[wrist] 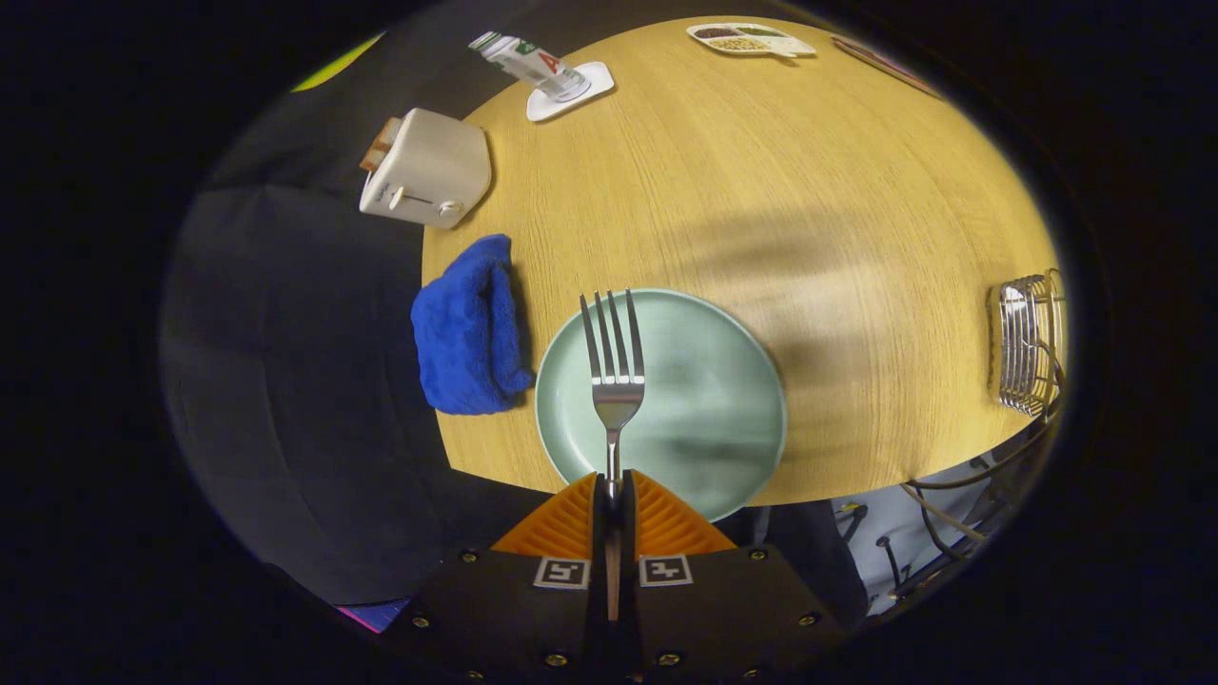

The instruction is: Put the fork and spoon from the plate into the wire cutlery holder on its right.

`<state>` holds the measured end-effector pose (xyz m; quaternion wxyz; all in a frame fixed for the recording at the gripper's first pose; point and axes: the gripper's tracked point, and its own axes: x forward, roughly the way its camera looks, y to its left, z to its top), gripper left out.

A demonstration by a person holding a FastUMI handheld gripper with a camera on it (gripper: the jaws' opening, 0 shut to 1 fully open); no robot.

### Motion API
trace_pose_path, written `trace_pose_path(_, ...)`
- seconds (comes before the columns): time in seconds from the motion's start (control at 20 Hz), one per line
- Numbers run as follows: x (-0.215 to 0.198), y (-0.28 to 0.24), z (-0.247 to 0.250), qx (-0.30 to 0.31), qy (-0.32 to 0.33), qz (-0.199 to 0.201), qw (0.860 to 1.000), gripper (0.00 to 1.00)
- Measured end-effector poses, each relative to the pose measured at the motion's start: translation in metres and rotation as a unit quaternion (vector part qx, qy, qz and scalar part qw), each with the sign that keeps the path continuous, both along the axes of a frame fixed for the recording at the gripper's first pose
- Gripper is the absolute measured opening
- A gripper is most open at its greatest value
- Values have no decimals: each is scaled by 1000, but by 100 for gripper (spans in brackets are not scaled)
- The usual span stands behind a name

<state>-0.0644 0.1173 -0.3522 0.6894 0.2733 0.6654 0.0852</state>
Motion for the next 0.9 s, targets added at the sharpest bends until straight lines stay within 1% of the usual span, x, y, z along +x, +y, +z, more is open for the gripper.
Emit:
trace_pose_path(0.3, 10, -39, 29, 10, -35, -65, 997, 5)
trace_pose_path(0.55, 13, -82, 48, 3, -55, -127, 990, 5)
trace_pose_path(0.7, 8, -119, 57, -5, -62, -167, 984, 5)
trace_pose_path(0.9, -7, -164, 64, -24, -62, -205, 976, 5)
